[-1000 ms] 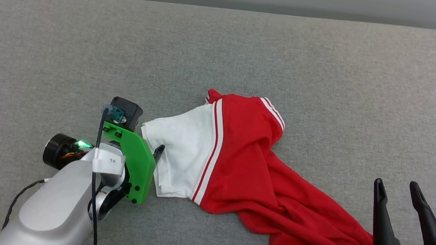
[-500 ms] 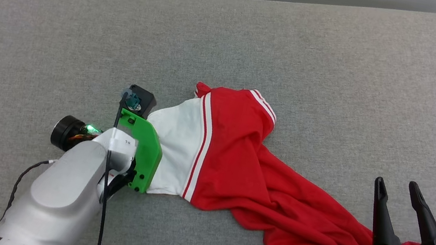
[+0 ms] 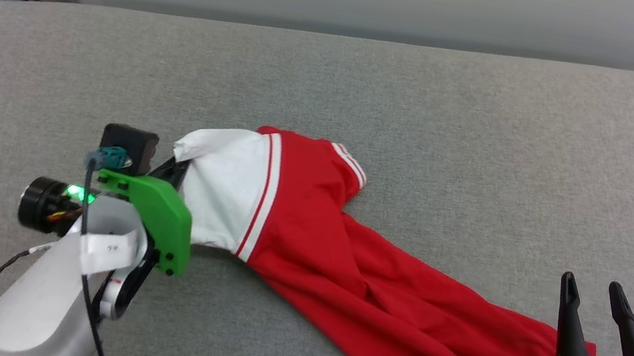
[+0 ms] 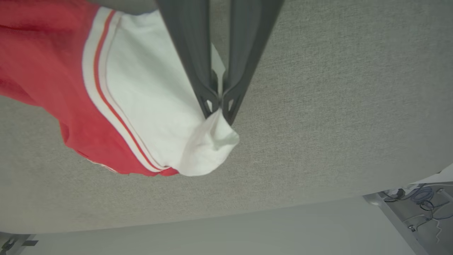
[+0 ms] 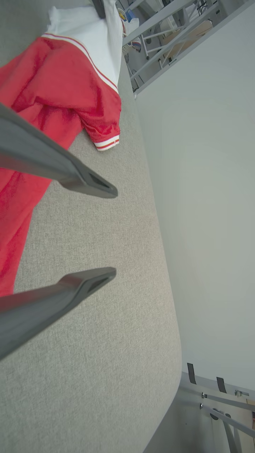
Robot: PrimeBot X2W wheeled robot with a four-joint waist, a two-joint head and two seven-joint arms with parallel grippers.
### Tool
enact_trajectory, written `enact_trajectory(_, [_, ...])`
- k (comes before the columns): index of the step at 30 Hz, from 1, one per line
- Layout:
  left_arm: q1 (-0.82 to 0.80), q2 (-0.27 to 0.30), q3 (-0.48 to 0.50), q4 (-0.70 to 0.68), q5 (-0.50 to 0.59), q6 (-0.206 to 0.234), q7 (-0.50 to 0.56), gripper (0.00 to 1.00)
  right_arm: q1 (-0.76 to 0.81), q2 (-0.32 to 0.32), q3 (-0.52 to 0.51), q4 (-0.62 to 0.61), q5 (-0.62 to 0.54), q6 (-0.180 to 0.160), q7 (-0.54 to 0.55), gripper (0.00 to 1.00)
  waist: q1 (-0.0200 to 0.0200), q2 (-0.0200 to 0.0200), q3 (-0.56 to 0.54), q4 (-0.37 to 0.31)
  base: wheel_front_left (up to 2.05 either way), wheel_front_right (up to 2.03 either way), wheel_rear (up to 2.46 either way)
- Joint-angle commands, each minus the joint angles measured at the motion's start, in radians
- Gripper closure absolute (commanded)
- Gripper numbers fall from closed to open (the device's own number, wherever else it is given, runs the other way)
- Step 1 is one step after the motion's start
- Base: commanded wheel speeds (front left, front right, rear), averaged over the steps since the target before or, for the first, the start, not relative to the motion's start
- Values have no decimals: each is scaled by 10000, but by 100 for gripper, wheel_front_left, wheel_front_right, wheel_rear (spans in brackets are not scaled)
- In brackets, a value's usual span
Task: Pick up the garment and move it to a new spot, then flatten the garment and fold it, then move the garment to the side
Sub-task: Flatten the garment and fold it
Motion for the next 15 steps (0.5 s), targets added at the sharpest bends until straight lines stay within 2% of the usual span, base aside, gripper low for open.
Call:
enact_trajectory(1, [505,255,176,-418,-110,270,-30,100,109,39,-37,-20,36,-6,39,0,-1,0,-312,339,0,0,0])
enact_trajectory(7, [2766,541,712,-1897,-726,1189,373,100,282,87,-89,-31,103,-6,101,0,-1,0,-467,570,0,0,0])
enact_trajectory(12, [4417,203,822,-2228,-1340,1636,514,100,352,107,-100,38,137,-6,149,0,-1,0,-565,664,0,0,0])
enact_trajectory(15, [5068,-56,796,-2154,-1611,1747,475,100,387,116,-111,33,132,-6,219,0,-1,0,-615,700,0,0,0])
